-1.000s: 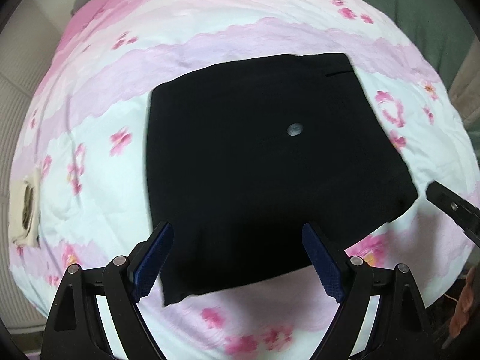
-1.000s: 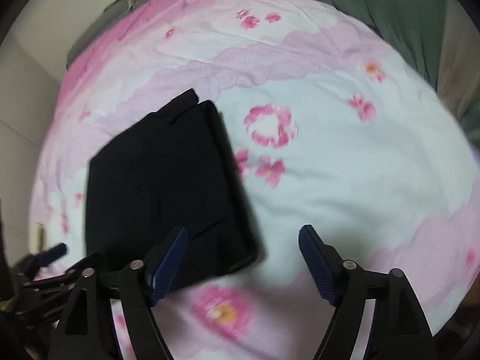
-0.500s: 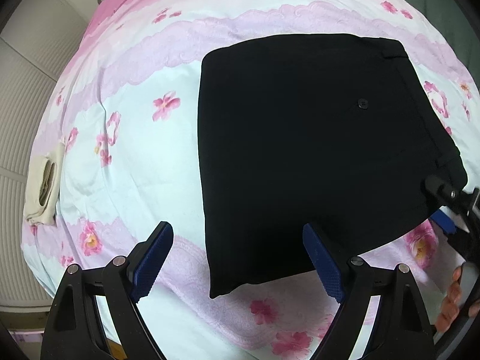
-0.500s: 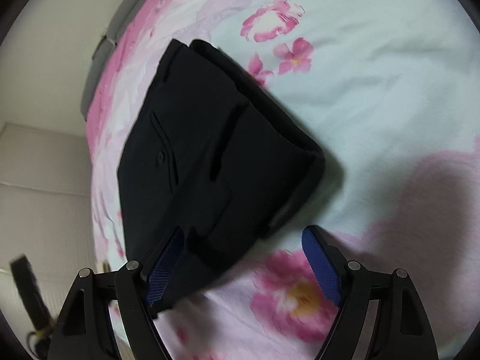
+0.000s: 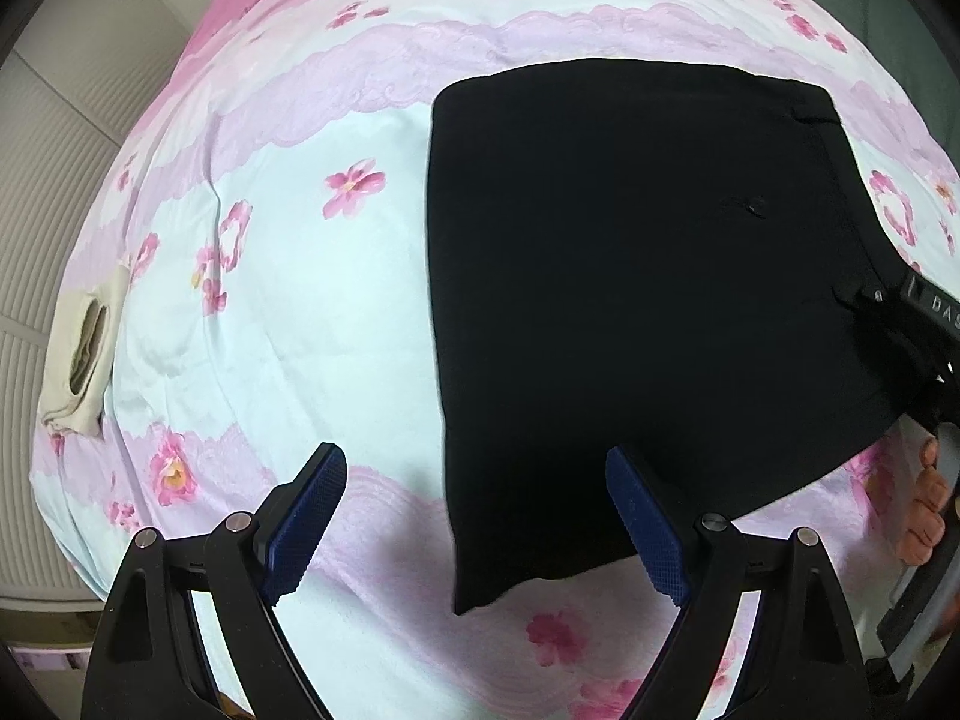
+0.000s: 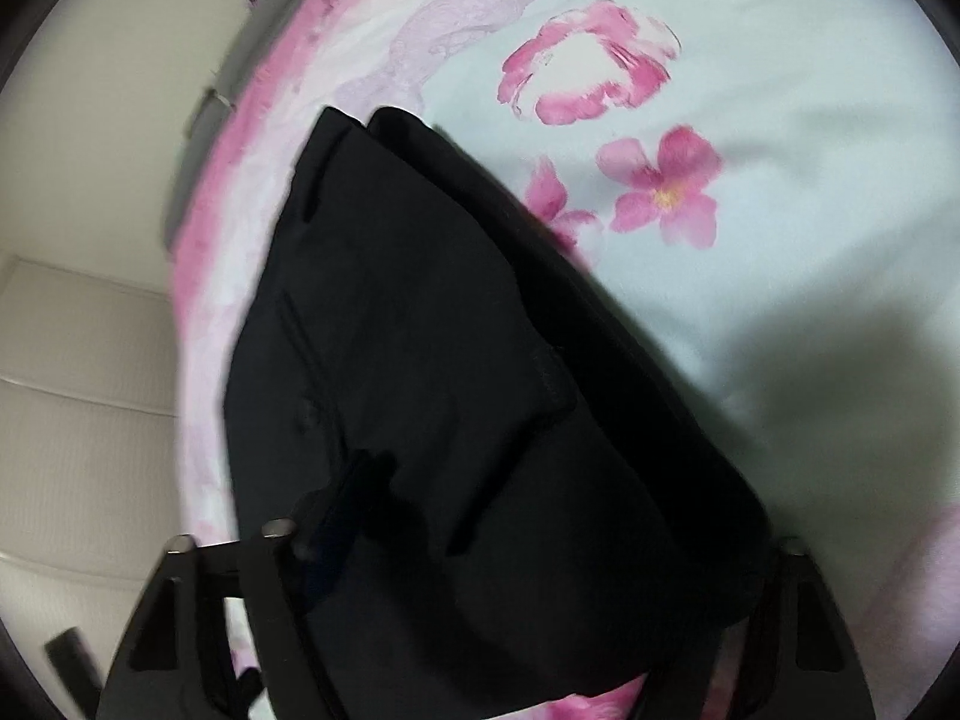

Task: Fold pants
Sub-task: 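Grasp the folded trousers with both grippers from opposite sides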

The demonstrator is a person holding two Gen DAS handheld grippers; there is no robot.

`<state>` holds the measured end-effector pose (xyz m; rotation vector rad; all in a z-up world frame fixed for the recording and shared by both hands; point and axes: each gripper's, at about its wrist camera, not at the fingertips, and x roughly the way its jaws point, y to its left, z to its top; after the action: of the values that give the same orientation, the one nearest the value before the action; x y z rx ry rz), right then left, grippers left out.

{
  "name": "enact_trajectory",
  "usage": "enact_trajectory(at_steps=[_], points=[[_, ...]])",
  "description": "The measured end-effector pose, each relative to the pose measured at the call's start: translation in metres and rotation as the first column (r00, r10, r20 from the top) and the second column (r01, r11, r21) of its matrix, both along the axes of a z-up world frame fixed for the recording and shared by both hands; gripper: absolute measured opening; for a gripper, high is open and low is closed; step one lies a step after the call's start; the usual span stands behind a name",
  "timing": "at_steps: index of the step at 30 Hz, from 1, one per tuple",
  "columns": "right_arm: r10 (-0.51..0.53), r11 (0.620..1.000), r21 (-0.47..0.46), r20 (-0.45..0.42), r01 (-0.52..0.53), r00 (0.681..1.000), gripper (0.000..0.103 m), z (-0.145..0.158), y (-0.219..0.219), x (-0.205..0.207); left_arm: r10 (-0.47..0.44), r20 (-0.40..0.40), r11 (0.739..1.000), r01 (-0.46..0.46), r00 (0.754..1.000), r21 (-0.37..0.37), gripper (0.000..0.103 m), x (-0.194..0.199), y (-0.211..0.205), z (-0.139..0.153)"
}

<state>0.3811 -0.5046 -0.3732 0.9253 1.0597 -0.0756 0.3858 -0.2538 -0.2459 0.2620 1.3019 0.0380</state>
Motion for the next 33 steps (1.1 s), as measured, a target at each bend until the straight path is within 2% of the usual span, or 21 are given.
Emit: enact_trajectory(at_steps=[4, 9, 10, 13, 18, 20, 22, 25, 26, 29, 33], points=[[0.042, 0.994, -0.099, -0.033, -0.045, 0.999, 0.049, 0.012, 0.009, 0.003, -0.011, 0.02, 0.999, 0.012, 1.0, -0.037, 0.089, 0.008, 0.012, 0.003], [0.096, 0.957, -0.269, -0.07, -0.111, 0.993, 0.044, 0.028, 0.034, 0.014, -0.076, 0.018, 0.979, 0.078, 0.997, -0.19, 0.089, 0.03, 0.032, 0.005], [0.095, 0.954, -0.277, -0.074, -0.112, 0.993, 0.044, 0.028, 0.034, 0.015, -0.099, 0.015, 0.963, 0.1, 0.995, -0.25, 0.089, 0.039, 0.038, 0.004], [0.083, 0.955, -0.279, -0.074, -0.1, 0.994, 0.043, 0.027, 0.035, 0.016, -0.119, 0.018, 0.923, 0.118, 0.993, -0.367, 0.088, 0.06, 0.053, 0.003], [0.072, 0.931, -0.351, -0.094, -0.1, 0.993, 0.044, 0.028, 0.039, 0.009, -0.145, 0.013, 0.848, 0.131, 0.989, -0.514, 0.078, 0.109, 0.077, -0.004], [0.051, 0.929, -0.361, -0.104, -0.085, 0.993, 0.044, 0.028, 0.041, 0.01, -0.158, 0.0, 0.827, 0.132, 0.988, -0.547, 0.069, 0.128, 0.081, -0.013], [0.03, 0.929, -0.364, -0.113, -0.07, 0.993, 0.045, 0.026, 0.042, 0.011, -0.184, -0.028, 0.797, 0.133, 0.983, -0.589, 0.064, 0.142, 0.08, -0.023], [0.015, 0.92, -0.386, -0.128, -0.063, 0.992, 0.045, 0.026, 0.045, 0.013, -0.205, -0.075, 0.77, 0.113, 0.976, -0.628, 0.057, 0.162, 0.079, -0.043], [0.013, 0.918, -0.392, -0.132, -0.064, 0.991, 0.045, 0.025, 0.046, 0.014, -0.207, -0.084, 0.767, 0.108, 0.975, -0.633, 0.055, 0.168, 0.08, -0.049], [0.004, 0.916, -0.396, -0.138, -0.059, 0.99, 0.046, 0.025, 0.046, 0.016, -0.215, -0.106, 0.722, 0.085, 0.971, -0.686, 0.055, 0.18, 0.08, -0.061], [-0.006, 0.911, -0.41, -0.145, -0.054, 0.989, 0.047, 0.024, 0.048, 0.019, -0.268, -0.12, 0.682, 0.1, 0.956, -0.725, 0.055, 0.195, 0.069, -0.074]])
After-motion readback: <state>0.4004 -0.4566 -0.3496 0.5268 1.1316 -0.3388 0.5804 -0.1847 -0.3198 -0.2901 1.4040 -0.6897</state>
